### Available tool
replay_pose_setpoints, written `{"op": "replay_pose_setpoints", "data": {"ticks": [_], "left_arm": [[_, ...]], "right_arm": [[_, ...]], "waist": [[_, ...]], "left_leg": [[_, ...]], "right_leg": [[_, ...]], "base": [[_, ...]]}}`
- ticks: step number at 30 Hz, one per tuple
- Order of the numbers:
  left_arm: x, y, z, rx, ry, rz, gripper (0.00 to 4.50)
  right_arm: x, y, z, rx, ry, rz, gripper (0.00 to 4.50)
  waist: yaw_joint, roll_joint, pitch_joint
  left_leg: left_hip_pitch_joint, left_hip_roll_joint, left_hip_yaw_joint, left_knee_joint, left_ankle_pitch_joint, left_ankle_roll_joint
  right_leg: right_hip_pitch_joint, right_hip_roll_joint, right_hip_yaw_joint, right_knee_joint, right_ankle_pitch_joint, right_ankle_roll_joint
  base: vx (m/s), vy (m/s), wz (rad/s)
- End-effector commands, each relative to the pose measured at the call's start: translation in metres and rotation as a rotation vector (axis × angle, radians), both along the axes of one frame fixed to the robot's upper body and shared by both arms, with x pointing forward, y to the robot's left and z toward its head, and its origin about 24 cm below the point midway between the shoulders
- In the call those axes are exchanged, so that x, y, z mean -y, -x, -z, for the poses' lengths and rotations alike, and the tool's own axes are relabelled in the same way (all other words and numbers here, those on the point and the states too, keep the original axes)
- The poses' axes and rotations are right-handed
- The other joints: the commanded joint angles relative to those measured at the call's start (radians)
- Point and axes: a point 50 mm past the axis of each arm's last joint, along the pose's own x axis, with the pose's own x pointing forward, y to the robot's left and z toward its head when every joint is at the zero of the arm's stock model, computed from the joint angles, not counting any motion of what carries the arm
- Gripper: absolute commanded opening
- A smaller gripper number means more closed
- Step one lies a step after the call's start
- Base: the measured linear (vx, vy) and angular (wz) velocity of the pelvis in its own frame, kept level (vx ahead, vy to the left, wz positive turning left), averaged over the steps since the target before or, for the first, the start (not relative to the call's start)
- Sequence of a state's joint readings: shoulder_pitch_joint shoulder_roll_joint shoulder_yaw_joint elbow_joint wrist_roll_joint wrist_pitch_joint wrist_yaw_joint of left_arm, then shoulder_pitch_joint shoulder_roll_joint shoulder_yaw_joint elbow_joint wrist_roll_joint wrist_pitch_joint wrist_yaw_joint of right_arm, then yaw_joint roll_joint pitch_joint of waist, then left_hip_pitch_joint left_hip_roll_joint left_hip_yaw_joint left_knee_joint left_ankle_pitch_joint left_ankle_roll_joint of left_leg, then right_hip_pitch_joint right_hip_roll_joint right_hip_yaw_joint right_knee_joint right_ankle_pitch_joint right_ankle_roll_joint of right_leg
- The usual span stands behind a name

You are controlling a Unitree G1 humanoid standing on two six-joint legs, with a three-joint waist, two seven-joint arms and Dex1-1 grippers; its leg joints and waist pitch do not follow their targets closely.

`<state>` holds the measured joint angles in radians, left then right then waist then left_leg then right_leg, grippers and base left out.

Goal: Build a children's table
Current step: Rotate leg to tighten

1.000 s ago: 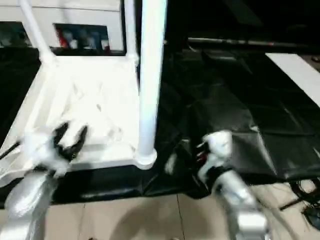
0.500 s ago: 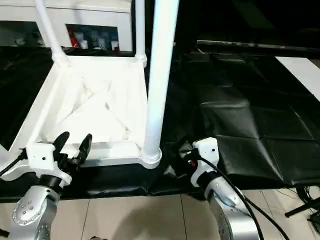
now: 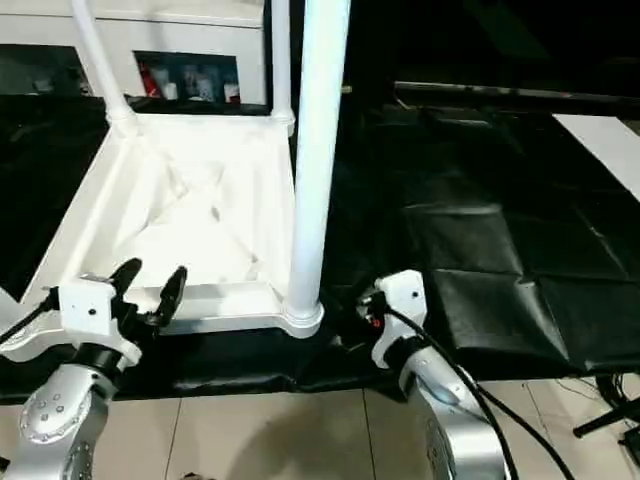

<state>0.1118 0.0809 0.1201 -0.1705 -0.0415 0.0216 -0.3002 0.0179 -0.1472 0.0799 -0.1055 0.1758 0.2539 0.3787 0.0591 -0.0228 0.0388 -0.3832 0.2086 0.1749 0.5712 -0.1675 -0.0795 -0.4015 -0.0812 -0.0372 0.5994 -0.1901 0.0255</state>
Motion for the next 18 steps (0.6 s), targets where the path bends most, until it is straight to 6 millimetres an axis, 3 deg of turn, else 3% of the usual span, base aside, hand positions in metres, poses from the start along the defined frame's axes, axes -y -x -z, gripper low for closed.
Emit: {"op": "replay_pose_setpoints", "data": {"ticks": [1, 11, 16, 18], "left_arm": [[0.0002, -0.0017, 0.0014, -0.006, -0.013, -0.003, 3.53], [0.0026, -0.0041, -0.0027, 0.022, 0.011, 0.013, 3.53], [0.0016, -0.0044, -0.0017, 0.019, 0.013, 0.009, 3.53], [0.0017, -0.0045, -0.0014, 0.017, 0.013, 0.01, 3.53]], "right_arm": [[-0.0002, -0.0012, -0.0005, 0.01, 0.016, 0.0, 4.34], [0.0001, -0.0013, 0.0008, 0.017, 0.02, -0.007, 4.34], [0.0005, -0.0015, 0.002, 0.014, 0.025, -0.007, 4.34], [0.0002, -0.0018, 0.0021, 0.014, 0.025, -0.01, 4.34]], "waist": [[0.002, 0.015, -0.047], [0.002, 0.021, -0.048], [0.001, 0.018, -0.047], [0.001, 0.017, -0.049]], "left_leg": [[0.015, 0.016, -0.004, -0.068, -0.325, -0.011], [0.014, 0.015, -0.006, -0.069, -0.345, -0.014], [0.015, 0.014, -0.006, -0.069, -0.366, -0.017], [0.008, 0.014, -0.005, -0.065, -0.309, -0.009]], "right_leg": [[0.034, -0.028, 0.029, -0.077, -0.183, -0.108], [0.033, -0.028, 0.028, -0.078, -0.212, -0.11], [0.029, -0.028, 0.028, -0.083, -0.262, -0.098], [0.027, -0.027, 0.029, -0.08, -0.203, -0.109]], "base": [[0.0, 0.0, 0.0], [0.0, 0.0, 0.0], [0.0, 0.0, 0.0], [0.0, 0.0, 0.0]]}}
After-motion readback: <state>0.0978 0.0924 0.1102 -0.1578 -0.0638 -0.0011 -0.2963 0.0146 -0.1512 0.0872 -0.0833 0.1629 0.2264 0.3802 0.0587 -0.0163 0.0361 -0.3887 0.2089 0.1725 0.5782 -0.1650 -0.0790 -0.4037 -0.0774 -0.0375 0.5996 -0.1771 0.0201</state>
